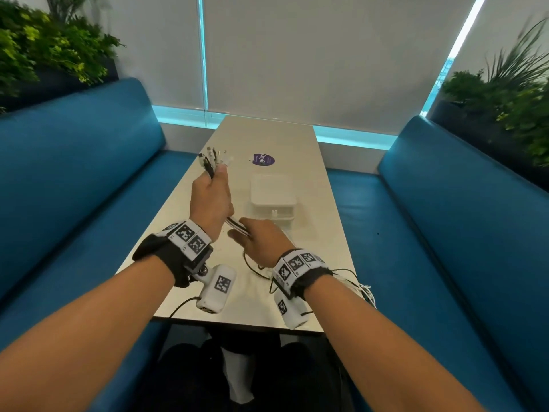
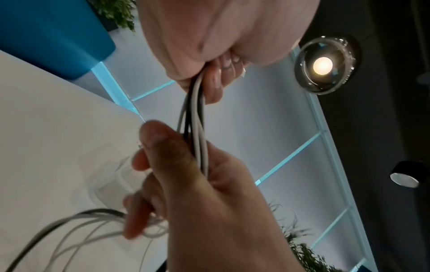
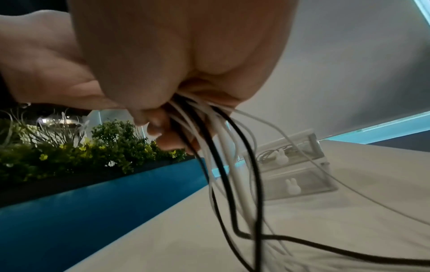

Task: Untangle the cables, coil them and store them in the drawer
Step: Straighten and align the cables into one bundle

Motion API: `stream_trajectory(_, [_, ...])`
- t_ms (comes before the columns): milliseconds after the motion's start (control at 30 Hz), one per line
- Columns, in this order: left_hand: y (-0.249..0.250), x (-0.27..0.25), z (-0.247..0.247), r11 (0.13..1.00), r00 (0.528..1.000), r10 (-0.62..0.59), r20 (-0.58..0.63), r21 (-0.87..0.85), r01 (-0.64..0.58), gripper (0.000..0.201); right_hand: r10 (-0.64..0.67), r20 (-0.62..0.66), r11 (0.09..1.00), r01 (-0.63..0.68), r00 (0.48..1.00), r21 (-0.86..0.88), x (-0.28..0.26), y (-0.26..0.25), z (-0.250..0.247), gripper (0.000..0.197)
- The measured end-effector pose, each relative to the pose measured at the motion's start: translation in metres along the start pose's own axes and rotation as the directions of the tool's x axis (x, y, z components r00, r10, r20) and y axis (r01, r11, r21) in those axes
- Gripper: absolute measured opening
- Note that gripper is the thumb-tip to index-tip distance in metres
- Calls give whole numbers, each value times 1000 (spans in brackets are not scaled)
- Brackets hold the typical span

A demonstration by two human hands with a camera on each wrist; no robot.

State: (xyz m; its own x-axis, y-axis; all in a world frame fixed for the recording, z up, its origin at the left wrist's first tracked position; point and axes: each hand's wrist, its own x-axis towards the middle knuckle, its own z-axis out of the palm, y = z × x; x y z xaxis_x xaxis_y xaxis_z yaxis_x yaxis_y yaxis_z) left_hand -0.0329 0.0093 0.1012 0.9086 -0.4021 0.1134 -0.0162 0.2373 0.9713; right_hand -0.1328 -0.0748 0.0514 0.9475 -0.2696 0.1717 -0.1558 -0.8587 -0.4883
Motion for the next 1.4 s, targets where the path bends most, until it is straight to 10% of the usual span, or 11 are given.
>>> stream_trajectory(600, [-28, 26, -54, 992, 976, -122, -178, 12, 127, 32, 65, 270, 998, -69, 961, 5, -19, 34, 3, 38])
stream_trajectory(933, [-51, 26, -56, 923, 997, -32, 70, 386, 2, 36, 210, 290, 978, -195, 934, -79, -29, 63, -19, 47])
stream_trajectory(1233, [-66, 6, -56, 666, 941, -142, 306, 733, -137, 44, 272, 393, 830, -421, 879, 366, -36, 70, -27, 35])
stream_trajectory(1400, [-70, -11, -49, 526, 890, -221, 399, 817, -235, 43, 247, 292, 906, -327, 924, 269, -20, 61, -34, 38])
